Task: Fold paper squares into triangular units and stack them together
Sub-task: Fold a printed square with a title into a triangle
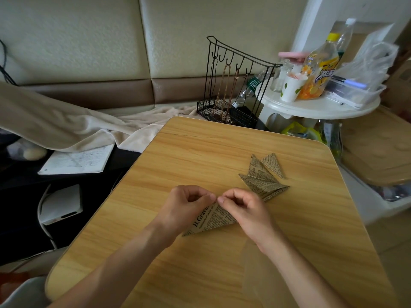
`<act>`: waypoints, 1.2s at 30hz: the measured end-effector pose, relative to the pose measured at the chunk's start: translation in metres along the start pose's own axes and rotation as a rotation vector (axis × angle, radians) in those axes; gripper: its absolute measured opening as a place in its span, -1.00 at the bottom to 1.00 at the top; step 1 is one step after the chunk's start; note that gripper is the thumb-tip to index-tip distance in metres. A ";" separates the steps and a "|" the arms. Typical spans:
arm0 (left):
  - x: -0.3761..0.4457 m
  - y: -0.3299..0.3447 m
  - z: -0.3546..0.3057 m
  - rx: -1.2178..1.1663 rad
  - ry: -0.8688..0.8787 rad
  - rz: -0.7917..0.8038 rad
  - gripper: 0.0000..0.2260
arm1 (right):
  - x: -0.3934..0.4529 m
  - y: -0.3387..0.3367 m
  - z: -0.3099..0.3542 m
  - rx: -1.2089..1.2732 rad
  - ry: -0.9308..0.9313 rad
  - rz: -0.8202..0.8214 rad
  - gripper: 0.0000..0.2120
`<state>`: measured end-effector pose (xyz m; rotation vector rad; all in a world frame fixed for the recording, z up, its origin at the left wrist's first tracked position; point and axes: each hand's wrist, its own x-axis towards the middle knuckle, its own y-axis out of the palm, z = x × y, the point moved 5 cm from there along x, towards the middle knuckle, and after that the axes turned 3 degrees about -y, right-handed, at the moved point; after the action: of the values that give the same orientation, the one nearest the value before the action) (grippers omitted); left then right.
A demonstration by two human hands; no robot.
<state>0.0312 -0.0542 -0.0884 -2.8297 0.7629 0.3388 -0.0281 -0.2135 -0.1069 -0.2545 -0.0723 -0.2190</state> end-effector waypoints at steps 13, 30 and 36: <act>0.006 -0.019 0.003 -0.056 -0.085 -0.232 -0.77 | 0.000 -0.002 -0.006 0.122 0.104 -0.116 -0.88; -0.001 -0.002 -0.003 -0.087 0.012 0.038 -0.82 | -0.002 0.002 0.005 0.012 -0.056 -0.017 -0.86; 0.000 -0.002 0.001 -0.076 -0.068 -0.033 -0.79 | -0.002 0.002 0.003 -0.012 -0.045 -0.015 -0.84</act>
<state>0.0315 -0.0524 -0.0893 -2.8807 0.7038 0.4663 -0.0295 -0.2100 -0.1048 -0.2705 -0.1181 -0.2290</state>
